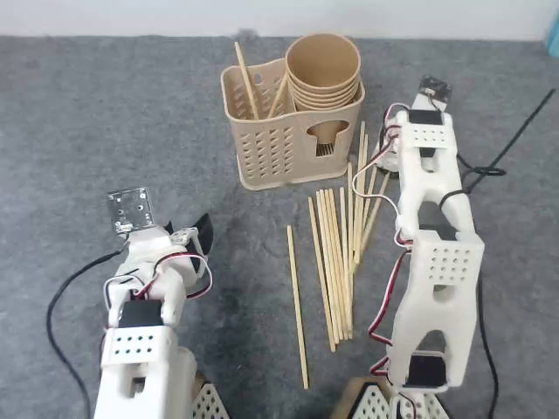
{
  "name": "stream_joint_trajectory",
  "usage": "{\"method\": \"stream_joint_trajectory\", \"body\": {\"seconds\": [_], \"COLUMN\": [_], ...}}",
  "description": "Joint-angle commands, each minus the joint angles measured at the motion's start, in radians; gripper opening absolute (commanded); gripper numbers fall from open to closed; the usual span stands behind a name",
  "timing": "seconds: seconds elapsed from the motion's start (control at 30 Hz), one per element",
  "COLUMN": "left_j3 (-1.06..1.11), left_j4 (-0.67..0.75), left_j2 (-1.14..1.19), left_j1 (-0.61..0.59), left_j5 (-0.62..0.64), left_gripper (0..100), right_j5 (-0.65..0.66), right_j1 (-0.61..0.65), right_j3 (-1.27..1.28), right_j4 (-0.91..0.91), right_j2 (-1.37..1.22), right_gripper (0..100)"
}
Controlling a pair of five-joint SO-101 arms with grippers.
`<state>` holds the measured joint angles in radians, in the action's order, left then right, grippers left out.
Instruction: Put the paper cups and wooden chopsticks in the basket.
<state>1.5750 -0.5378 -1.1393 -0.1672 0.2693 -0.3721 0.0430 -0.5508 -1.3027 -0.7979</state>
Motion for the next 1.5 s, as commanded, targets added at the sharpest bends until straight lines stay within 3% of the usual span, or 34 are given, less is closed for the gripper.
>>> {"method": "stream_joint_trajectory", "body": {"seconds": [0.0,0.17,0.5,0.7,0.83,1.0,1.23,1.47], "left_j3": [-0.022,-0.058,-0.312,-0.326,-0.326,-0.326,-0.326,-0.328], "left_j4": [0.028,0.028,0.061,0.061,0.061,0.061,0.061,0.061], "left_j2": [-0.017,0.068,0.571,0.594,0.594,0.594,0.594,0.594], "left_j1": [-0.002,-0.002,-0.023,-0.021,-0.021,-0.021,-0.021,-0.021], "left_j5": [0.009,0.006,0.008,0.008,0.008,0.008,0.008,0.008], "left_gripper": [22,22,22,22,22,22,22,22], "right_j5": [0.021,0.052,0.107,0.11,0.201,0.259,0.278,0.272], "right_j1": [-0.007,-0.018,-0.045,0.027,0.117,0.245,0.337,0.443], "right_j3": [-0.143,-0.328,-0.264,-0.265,-0.265,-0.265,-0.262,-0.242], "right_j4": [-0.248,-0.499,-0.489,-0.433,-0.364,-0.208,0.209,0.515], "right_j2": [0.061,0.171,0.576,0.739,0.78,0.796,0.789,0.708], "right_gripper": [0.8,0.8,0.8,0.8,0.8,0.8,0.8,0.8]}}
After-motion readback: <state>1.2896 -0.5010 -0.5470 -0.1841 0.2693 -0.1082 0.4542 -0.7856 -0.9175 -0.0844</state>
